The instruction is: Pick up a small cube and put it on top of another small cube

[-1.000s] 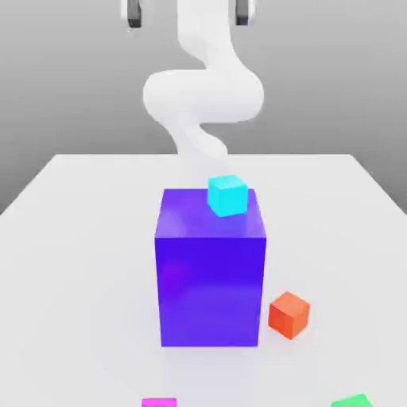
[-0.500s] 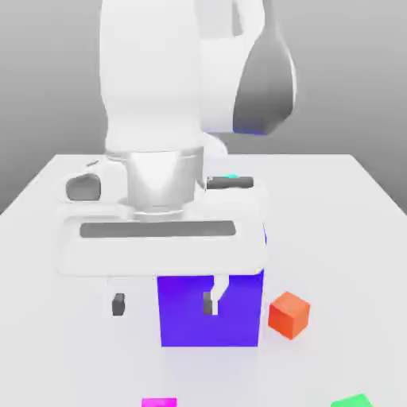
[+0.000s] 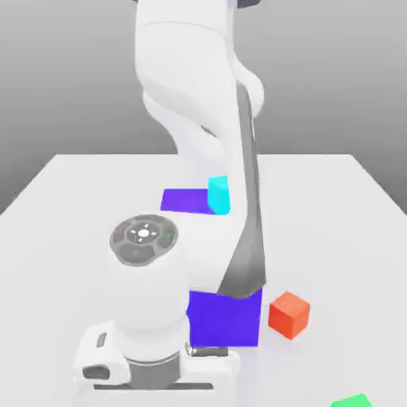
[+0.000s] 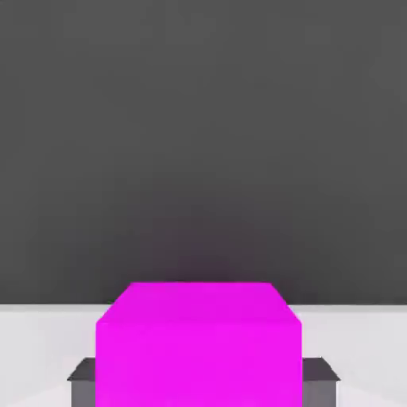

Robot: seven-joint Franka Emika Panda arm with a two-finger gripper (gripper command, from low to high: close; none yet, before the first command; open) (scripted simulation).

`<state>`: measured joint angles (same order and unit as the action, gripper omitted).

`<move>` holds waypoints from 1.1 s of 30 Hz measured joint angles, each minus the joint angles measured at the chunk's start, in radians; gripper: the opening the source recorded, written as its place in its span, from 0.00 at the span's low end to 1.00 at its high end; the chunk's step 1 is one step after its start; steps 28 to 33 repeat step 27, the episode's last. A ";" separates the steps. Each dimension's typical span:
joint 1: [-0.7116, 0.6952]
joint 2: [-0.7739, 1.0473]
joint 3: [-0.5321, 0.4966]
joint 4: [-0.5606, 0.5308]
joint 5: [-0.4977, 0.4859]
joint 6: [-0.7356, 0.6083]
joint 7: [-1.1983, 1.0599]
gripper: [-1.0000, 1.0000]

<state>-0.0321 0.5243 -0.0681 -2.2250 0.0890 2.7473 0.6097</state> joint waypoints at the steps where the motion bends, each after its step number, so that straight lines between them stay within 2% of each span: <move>1: -0.001 0.016 0.001 0.004 0.002 0.012 -0.001 0.00; 6: 0.011 -0.114 -0.014 -0.025 -0.018 -0.089 0.012 0.00; 13: 0.166 -0.168 0.135 0.033 -0.118 -0.203 -0.125 0.00; 16: 0.238 -0.081 0.182 0.086 -0.178 -0.170 -0.173 0.00; 17: 0.251 -0.053 0.186 0.095 -0.190 -0.153 -0.177 1.00; 23: 0.258 -0.040 0.188 0.100 -0.197 -0.144 -0.179 1.00; 27: 0.252 -0.138 0.206 0.097 -0.176 -0.239 -0.199 1.00; 33: 0.252 -0.138 0.206 0.097 -0.176 -0.239 -0.199 1.00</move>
